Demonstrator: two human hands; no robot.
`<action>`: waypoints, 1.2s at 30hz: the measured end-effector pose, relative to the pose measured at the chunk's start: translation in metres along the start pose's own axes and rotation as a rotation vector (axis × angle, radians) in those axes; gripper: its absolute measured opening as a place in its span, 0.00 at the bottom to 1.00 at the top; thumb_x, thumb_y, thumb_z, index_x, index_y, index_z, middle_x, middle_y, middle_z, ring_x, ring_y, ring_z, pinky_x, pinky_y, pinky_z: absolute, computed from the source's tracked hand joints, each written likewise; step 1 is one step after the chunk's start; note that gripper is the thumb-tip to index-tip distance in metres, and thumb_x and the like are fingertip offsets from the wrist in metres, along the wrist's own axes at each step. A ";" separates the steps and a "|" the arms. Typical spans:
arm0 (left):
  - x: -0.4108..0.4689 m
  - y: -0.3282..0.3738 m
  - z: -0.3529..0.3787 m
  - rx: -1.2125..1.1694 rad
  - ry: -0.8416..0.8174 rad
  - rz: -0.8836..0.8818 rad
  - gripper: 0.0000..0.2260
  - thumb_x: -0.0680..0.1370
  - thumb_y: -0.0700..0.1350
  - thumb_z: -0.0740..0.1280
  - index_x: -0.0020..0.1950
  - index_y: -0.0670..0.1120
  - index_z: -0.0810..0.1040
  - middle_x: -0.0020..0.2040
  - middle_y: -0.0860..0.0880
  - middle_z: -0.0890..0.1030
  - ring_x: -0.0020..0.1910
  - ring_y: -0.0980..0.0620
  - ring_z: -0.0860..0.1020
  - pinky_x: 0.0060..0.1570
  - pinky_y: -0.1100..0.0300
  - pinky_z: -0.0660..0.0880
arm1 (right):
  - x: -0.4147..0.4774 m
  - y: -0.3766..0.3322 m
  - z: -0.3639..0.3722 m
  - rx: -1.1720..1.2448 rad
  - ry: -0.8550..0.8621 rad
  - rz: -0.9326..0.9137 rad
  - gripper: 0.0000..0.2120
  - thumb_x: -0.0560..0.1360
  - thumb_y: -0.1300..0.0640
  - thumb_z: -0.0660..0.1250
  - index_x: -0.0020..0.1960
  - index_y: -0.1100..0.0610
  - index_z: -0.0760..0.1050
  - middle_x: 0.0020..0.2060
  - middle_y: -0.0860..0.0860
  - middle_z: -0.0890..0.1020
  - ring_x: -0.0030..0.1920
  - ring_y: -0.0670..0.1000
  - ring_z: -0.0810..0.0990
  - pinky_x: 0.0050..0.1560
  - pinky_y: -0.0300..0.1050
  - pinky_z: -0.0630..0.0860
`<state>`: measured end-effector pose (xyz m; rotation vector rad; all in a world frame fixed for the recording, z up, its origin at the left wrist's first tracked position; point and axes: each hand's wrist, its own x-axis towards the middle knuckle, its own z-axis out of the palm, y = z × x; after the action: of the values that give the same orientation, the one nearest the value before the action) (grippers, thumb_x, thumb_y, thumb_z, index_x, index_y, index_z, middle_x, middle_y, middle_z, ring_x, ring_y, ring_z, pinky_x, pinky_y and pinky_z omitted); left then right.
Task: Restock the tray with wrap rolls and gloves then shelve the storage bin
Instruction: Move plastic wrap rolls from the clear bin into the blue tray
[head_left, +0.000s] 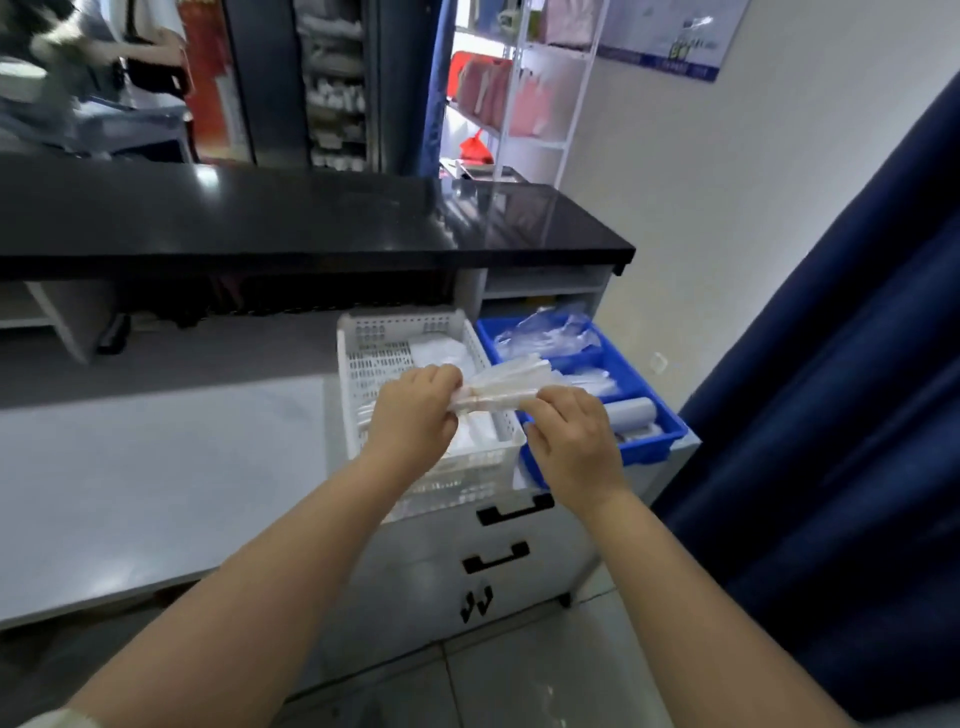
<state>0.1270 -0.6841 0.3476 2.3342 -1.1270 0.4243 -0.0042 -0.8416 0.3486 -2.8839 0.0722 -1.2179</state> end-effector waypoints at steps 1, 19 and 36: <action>0.014 0.005 0.009 -0.003 0.004 -0.016 0.12 0.70 0.38 0.67 0.52 0.44 0.75 0.46 0.46 0.80 0.45 0.43 0.75 0.42 0.49 0.72 | -0.001 0.023 -0.001 -0.005 -0.035 0.017 0.12 0.65 0.71 0.73 0.48 0.62 0.80 0.43 0.58 0.82 0.43 0.60 0.80 0.46 0.56 0.78; 0.223 0.008 0.154 -0.138 -0.130 -0.084 0.13 0.71 0.42 0.67 0.56 0.49 0.73 0.49 0.49 0.79 0.48 0.46 0.75 0.42 0.53 0.72 | 0.057 0.237 0.126 -0.009 -0.729 0.152 0.21 0.74 0.54 0.69 0.66 0.48 0.71 0.65 0.48 0.75 0.64 0.55 0.70 0.65 0.52 0.66; 0.260 0.038 0.230 -0.154 -0.072 -0.437 0.12 0.69 0.42 0.67 0.51 0.53 0.72 0.45 0.54 0.78 0.44 0.52 0.72 0.38 0.56 0.70 | 0.067 0.310 0.236 0.181 -1.317 -0.173 0.36 0.69 0.51 0.70 0.73 0.43 0.58 0.71 0.54 0.62 0.69 0.61 0.61 0.69 0.56 0.62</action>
<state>0.2680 -0.9992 0.2949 2.3825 -0.6229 0.0903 0.1998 -1.1566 0.2235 -2.9003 -0.2758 0.7694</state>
